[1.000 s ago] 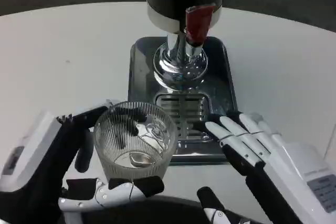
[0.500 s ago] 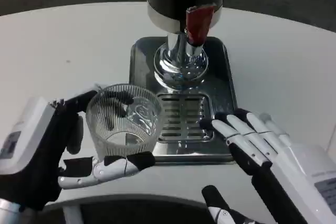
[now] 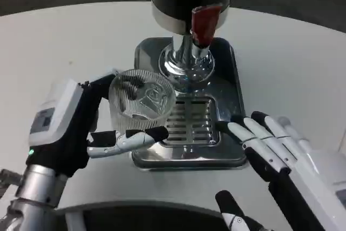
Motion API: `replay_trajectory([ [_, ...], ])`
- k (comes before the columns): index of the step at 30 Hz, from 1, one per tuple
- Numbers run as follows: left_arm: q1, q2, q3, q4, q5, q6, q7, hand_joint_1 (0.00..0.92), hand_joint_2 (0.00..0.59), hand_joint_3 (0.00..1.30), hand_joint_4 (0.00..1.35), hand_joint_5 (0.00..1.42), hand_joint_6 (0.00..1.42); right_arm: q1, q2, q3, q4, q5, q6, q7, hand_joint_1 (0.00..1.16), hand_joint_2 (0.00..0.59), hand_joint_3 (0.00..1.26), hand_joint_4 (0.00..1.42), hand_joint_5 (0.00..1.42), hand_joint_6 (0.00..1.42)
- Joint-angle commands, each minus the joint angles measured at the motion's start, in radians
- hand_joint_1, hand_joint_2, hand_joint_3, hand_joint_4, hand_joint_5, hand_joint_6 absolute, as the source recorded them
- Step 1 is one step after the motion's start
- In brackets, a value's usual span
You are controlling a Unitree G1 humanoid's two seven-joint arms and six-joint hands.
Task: Grasp the cup under the faucet to collect the drink, then remove the cup.
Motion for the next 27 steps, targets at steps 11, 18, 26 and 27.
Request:
replay_trajectory([
  [11, -0.277, -0.015, -0.181, 0.362, 0.105, -0.035, 0.225, 0.570, 0.081, 1.02, 1.11, 1.20, 1.30, 0.057, 0.051, -0.019, -0.039, -0.027, -0.015, -0.039, 0.47, 0.463, 0.16, 0.10, 0.06, 0.05],
  [18, -0.387, -0.051, -0.257, 0.524, 0.137, -0.028, 0.313, 0.569, 0.081, 1.02, 1.11, 1.20, 1.30, 0.087, 0.068, -0.021, -0.055, -0.034, -0.021, -0.045, 0.47, 0.463, 0.16, 0.10, 0.06, 0.05],
  [26, -0.501, -0.083, -0.343, 0.747, 0.154, -0.063, 0.436, 0.575, 0.083, 1.02, 1.11, 1.20, 1.30, 0.101, 0.085, -0.033, -0.056, -0.032, -0.042, -0.043, 0.47, 0.463, 0.16, 0.11, 0.07, 0.05],
  [27, -0.512, -0.087, -0.351, 0.773, 0.153, -0.062, 0.439, 0.576, 0.083, 1.02, 1.11, 1.20, 1.30, 0.105, 0.088, -0.036, -0.056, -0.030, -0.044, -0.042, 0.48, 0.463, 0.16, 0.11, 0.07, 0.06],
])
